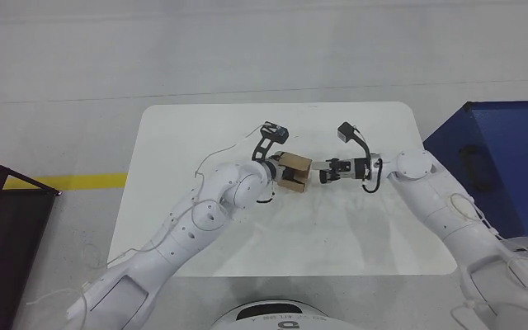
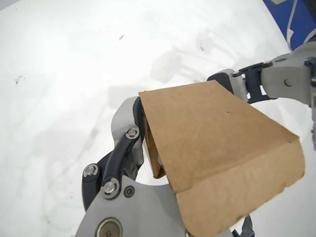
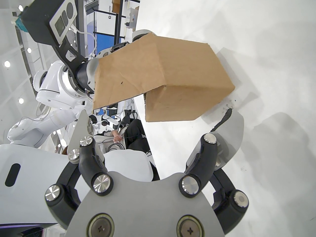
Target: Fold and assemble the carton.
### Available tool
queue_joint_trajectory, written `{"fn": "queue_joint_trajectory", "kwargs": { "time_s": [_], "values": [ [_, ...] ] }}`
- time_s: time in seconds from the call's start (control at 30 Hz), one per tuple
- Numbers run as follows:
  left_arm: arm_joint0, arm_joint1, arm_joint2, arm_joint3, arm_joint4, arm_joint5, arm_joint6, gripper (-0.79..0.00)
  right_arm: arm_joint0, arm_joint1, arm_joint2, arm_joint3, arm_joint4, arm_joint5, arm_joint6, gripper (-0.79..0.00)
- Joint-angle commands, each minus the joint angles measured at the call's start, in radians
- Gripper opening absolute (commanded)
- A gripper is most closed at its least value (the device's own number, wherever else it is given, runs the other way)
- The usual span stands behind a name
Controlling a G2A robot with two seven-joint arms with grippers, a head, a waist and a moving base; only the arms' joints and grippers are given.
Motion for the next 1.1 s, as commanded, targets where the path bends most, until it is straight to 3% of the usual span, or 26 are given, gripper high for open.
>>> {"fn": "queue_joint_trajectory", "kwargs": {
  "time_s": [0.0,0.03,0.43,0.63,0.87,1.07],
  "values": [
    [0.021,0.007,-0.023,-0.018,0.008,-0.003,0.006,-0.071,-0.001,0.000,0.006,0.007,0.008,-0.005,0.006,0.000],
    [0.032,0.011,-0.037,-0.027,0.012,-0.007,0.009,0.000,-0.002,0.000,0.010,0.011,0.013,-0.007,0.008,0.000],
    [0.197,0.071,-0.222,-0.145,0.063,-0.127,0.016,0.000,-0.006,0.005,0.065,0.015,0.036,-0.018,0.022,0.000],
    [0.299,0.100,-0.305,-0.218,0.125,-0.179,0.011,0.000,-0.015,0.026,0.151,-0.098,0.037,-0.050,-0.013,0.000],
    [0.368,0.114,-0.312,-0.268,0.207,-0.200,-0.032,0.000,0.034,0.020,0.145,-0.216,-0.017,0.044,-0.018,0.000],
    [0.356,0.110,-0.270,-0.237,0.262,-0.188,-0.082,0.000,0.097,-0.002,0.083,-0.210,-0.074,0.093,0.020,0.000]
  ]
}}
